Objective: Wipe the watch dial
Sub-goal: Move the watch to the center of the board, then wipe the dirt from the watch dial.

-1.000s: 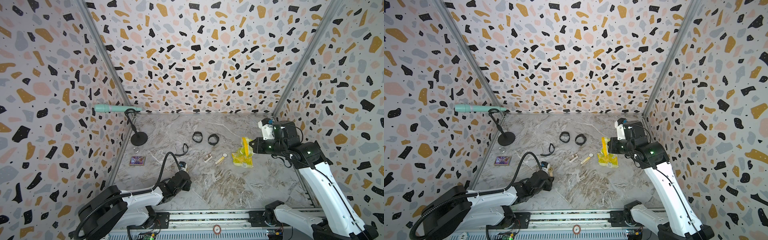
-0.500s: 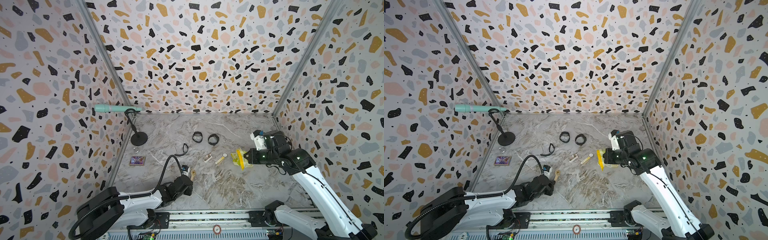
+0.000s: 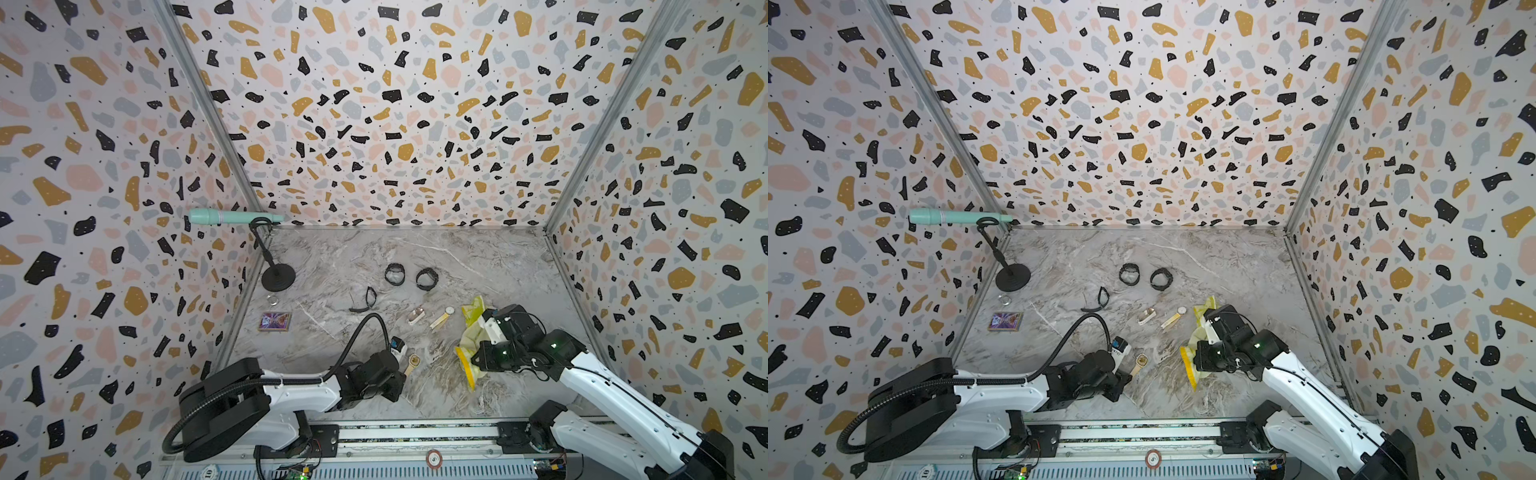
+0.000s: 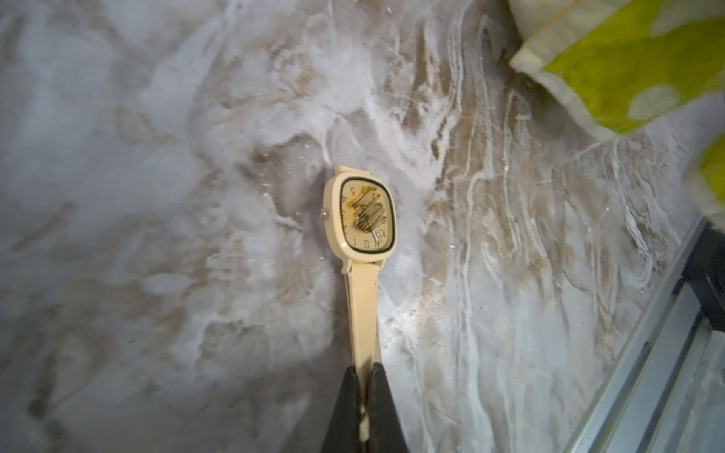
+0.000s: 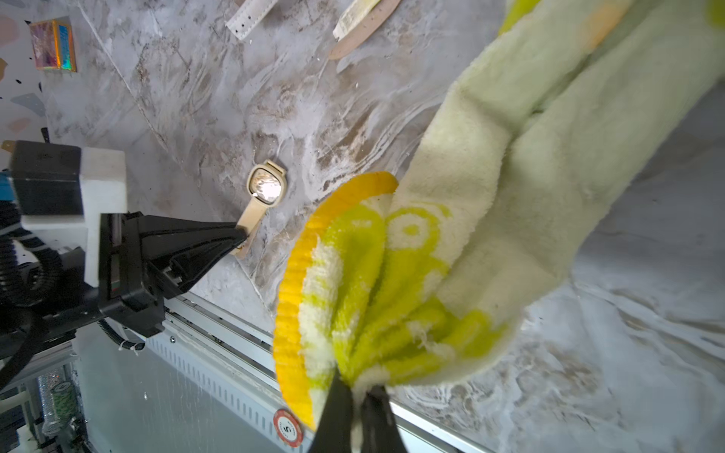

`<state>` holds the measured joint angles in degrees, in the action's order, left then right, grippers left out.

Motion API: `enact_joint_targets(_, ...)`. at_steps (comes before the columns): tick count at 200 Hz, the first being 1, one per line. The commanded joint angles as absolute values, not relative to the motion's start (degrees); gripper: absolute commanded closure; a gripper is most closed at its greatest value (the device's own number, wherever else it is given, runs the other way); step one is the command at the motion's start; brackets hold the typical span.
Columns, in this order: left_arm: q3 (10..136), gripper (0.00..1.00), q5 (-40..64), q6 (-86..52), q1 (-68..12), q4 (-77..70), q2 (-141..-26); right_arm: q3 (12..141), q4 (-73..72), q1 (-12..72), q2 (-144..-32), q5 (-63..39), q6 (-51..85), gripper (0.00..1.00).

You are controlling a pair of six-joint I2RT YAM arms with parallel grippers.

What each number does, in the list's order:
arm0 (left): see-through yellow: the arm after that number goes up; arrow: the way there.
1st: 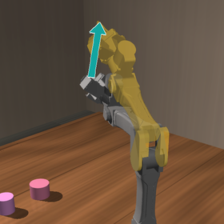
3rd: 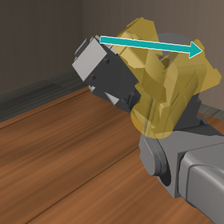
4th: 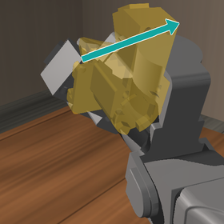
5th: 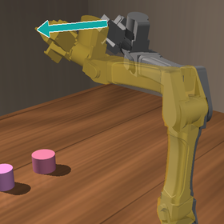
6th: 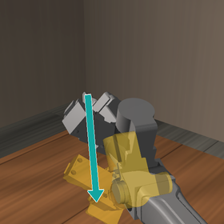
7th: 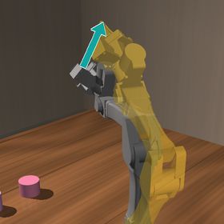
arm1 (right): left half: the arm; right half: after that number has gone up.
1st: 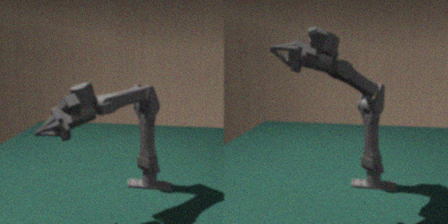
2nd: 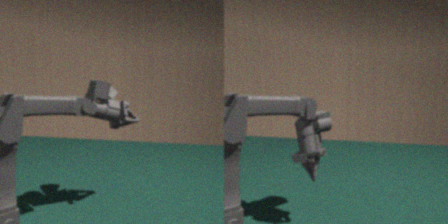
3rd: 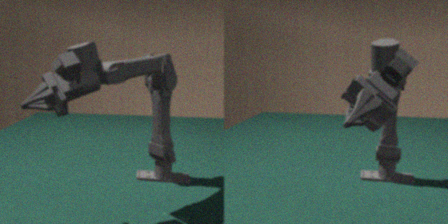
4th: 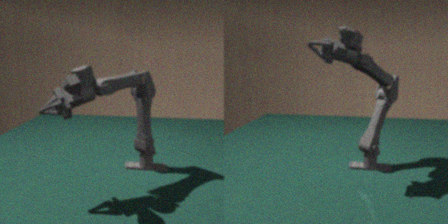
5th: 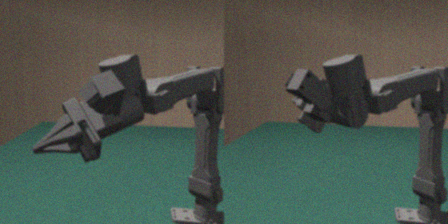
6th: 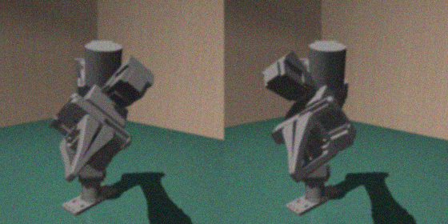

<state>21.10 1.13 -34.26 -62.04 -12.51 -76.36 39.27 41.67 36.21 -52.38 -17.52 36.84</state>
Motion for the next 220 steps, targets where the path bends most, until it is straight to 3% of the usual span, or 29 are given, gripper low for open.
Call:
enact_joint_targets(1, 22.9, 1.0, 5.8, -31.4, -63.1, -13.3, -79.0, 36.8, 33.7, 38.2, -54.3, -18.9, 39.6, 1.0)
enact_joint_targets(68, 26.9, 1.0, 7.1, -28.1, -63.5, -12.7, -84.7, 35.4, 21.8, 44.9, -65.7, -18.8, 41.7, 1.0)
enact_joint_targets(220, 25.9, 1.0, 7.0, -26.8, -63.5, -13.6, -85.0, 29.8, -1.3, 46.2, -77.3, -25.8, 45.5, 1.0)
